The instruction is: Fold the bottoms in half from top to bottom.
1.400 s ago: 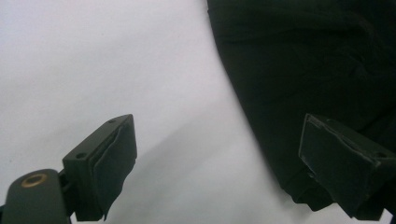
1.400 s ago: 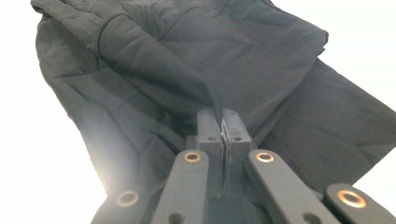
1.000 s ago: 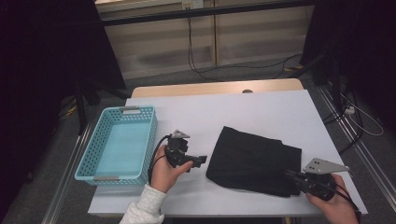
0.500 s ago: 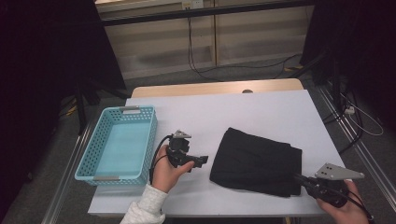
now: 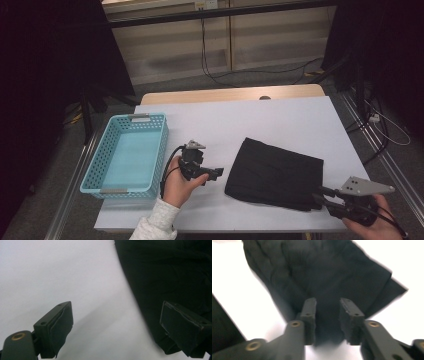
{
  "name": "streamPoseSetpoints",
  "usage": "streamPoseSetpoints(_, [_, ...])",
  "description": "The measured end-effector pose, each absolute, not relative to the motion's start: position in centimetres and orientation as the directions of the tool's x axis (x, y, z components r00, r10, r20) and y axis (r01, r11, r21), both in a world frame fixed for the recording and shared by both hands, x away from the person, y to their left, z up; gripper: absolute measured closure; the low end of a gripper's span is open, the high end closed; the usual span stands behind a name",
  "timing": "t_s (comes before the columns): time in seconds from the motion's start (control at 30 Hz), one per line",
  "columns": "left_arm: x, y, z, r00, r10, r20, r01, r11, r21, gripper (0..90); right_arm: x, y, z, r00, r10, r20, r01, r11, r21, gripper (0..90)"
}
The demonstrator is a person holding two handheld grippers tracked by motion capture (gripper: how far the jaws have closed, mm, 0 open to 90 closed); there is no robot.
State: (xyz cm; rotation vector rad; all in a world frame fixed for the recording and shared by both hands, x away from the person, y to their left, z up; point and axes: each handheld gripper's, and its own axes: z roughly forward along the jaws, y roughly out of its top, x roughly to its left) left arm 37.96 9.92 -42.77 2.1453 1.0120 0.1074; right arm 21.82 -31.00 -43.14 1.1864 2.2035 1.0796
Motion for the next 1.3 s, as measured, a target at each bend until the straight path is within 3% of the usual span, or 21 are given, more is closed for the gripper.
streamPoseSetpoints(0.03, [37.9,9.9,-42.8,0.681,0.698,-0.223,0.631,-0.404,0.662,11.3,22.8,-31.0,-42.7,-0.526,0.850,0.003,0.514,0.315,0.798,54.9])
streamPoseSetpoints(0.17, [37.9,9.9,-43.1,0.683,0.695,-0.222,0.634,-0.414,0.654,11.3,25.3,-31.2,-43.0,-0.452,0.892,0.004,0.544,0.273,0.794,50.0])
streamPoseSetpoints(0.23, [37.8,9.9,-43.1,0.683,0.695,-0.223,0.635,-0.415,0.652,11.3,27.2,-31.5,-43.5,-0.381,0.925,-0.007,0.569,0.240,0.786,43.5])
streamPoseSetpoints(0.4, [37.9,10.1,-43.3,0.679,0.699,-0.225,0.639,-0.412,0.650,11.3,30.9,-32.8,-45.2,-0.267,0.962,0.048,0.630,0.137,0.764,42.4])
streamPoseSetpoints(0.53, [38.0,10.2,-43.3,0.678,0.700,-0.225,0.641,-0.413,0.647,11.3,31.4,-32.5,-46.4,-0.276,0.959,0.065,0.658,0.139,0.740,53.8])
streamPoseSetpoints(0.6, [37.9,10.1,-43.3,0.679,0.700,-0.222,0.638,-0.413,0.650,11.3,31.3,-32.5,-46.3,-0.293,0.953,0.080,0.656,0.139,0.742,75.4])
streamPoseSetpoints(0.67, [37.9,9.9,-43.3,0.684,0.696,-0.220,0.635,-0.419,0.649,11.3,31.3,-32.4,-46.1,-0.309,0.948,0.077,0.658,0.155,0.737,85.4])
streamPoseSetpoints(0.93, [37.7,9.4,-43.6,0.689,0.690,-0.223,0.636,-0.428,0.643,11.4,31.4,-31.5,-45.2,-0.362,0.926,0.105,0.634,0.162,0.756,87.8])
streamPoseSetpoints(1.1, [37.7,9.5,-43.6,0.686,0.694,-0.219,0.635,-0.424,0.646,11.4,31.4,-32.4,-44.6,-0.313,0.947,0.068,0.640,0.158,0.752,87.8])
streamPoseSetpoints(1.2, [37.7,9.6,-43.6,0.686,0.695,-0.216,0.635,-0.426,0.644,11.3,31.2,-33.3,-45.1,-0.271,0.961,0.060,0.672,0.144,0.727,84.3])
streamPoseSetpoints(1.3, [37.8,9.6,-43.6,0.687,0.693,-0.218,0.636,-0.428,0.641,11.4,31.3,-33.3,-45.8,-0.256,0.966,-0.037,0.662,0.203,0.721,55.1])
